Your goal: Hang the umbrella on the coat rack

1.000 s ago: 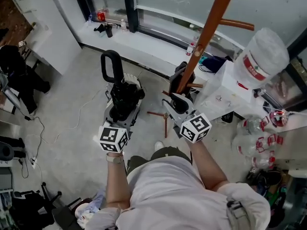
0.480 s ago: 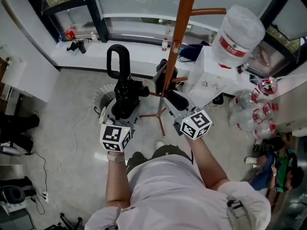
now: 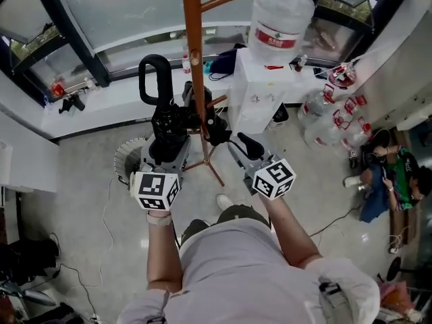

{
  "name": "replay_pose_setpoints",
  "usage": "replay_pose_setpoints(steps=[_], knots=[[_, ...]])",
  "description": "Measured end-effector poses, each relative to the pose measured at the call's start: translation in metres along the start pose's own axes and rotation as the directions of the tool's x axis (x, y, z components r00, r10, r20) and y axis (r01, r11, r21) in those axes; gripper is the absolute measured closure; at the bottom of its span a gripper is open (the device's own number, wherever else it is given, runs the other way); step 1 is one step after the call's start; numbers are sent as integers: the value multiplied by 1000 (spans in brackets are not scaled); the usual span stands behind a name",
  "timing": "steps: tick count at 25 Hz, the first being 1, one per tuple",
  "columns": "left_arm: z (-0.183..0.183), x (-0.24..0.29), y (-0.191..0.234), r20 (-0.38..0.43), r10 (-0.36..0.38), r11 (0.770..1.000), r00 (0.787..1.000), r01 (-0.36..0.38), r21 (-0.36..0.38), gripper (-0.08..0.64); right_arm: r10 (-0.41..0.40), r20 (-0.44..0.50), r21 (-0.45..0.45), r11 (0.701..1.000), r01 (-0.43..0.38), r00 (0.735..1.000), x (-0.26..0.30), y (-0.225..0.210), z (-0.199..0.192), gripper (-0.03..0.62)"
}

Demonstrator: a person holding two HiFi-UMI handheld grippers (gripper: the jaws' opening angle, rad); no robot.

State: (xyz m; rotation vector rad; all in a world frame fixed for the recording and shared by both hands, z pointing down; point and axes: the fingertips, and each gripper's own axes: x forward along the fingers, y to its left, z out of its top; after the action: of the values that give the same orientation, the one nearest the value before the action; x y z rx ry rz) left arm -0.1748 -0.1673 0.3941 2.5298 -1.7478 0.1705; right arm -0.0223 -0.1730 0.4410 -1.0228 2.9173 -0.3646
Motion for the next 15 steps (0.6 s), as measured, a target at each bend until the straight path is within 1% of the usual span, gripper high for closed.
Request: replay_pose_setpoints(steps=[4,9,12,15], knots=[[1,5,-2,-4,-57,998,998,57,21,287,-74,12,11,997,74,997,-10,3,-5,433],[-1,18,-16,-17,-101,994,995,102,48,287,-128,18,22,992,127,992,-25,-4,-10,433],[-4,25,-20,-30,-111,992,993,112,59,285,-149,17,31,988,148,989,-31,-9,-14,433],[-7,33,-25,-42,-103,993,994,106,60,287,-158,12,40,987,157,987,-40,-17,-16,433]])
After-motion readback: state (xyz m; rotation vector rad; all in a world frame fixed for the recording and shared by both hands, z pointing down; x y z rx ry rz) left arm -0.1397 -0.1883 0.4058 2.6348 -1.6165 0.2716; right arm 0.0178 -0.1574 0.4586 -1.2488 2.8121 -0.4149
